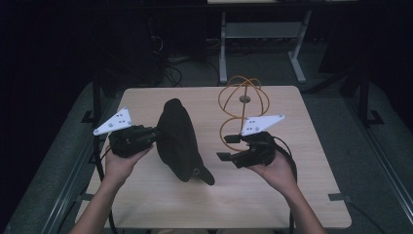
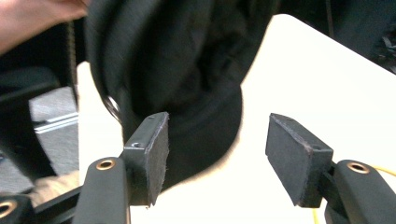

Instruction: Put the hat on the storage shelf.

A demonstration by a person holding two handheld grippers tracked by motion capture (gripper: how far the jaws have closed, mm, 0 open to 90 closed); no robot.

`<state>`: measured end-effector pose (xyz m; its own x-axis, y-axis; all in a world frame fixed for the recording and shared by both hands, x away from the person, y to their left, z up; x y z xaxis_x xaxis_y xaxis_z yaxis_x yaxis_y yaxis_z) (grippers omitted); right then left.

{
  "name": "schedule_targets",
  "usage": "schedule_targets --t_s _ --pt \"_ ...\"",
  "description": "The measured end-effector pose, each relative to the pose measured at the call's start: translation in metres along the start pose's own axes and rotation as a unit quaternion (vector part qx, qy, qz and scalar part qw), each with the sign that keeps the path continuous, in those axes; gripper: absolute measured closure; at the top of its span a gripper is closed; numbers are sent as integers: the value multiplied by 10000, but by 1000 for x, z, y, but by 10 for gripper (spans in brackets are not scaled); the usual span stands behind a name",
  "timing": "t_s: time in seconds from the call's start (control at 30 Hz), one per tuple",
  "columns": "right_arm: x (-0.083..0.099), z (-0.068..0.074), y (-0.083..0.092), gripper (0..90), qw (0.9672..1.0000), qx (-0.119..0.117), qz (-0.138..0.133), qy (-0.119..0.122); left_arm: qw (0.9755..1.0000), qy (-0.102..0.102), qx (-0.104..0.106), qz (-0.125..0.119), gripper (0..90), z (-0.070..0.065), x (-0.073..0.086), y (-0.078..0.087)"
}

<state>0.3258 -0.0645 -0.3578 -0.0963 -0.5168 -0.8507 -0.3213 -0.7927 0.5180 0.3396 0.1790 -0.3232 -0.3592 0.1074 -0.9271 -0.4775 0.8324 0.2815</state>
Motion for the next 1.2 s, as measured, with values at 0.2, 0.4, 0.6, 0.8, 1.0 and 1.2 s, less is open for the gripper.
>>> schedule_targets --t_s 0.2,0.4,0.6,0.8,1.0,1.2 --pt "26 -6 12 365 9994 284 154 -93 9999 36 -10 102 849 3 -5 1" --pt "59 -13 27 339 9973 576 255 -375 9998 69 -23 159 849 6 -13 -1" --pt "91 -17 39 327 9944 750 353 -658 9996 68 -9 281 849 8 -20 -5" --pt "123 -17 47 310 9914 846 469 -883 9993 71 9 378 849 10 -31 -10" --pt "141 -21 59 302 9877 1033 570 -1026 9991 7 -8 418 848 9 -46 -15" --pt "152 -26 66 298 9854 1161 553 -1111 9991 32 22 431 848 11 -62 -21"
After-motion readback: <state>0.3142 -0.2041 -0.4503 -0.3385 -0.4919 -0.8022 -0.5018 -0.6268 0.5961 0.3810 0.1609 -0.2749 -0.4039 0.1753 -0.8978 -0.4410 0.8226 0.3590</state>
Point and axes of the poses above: each handheld gripper's, and its own axes: y roughly backward along the jaws, x roughly out of its underside, z roughly to its left, the point moved 7 cm from there along -y, roughly forward along the jaws, and after that the axes turned 11 degrees about y, right-handed, at the moved point
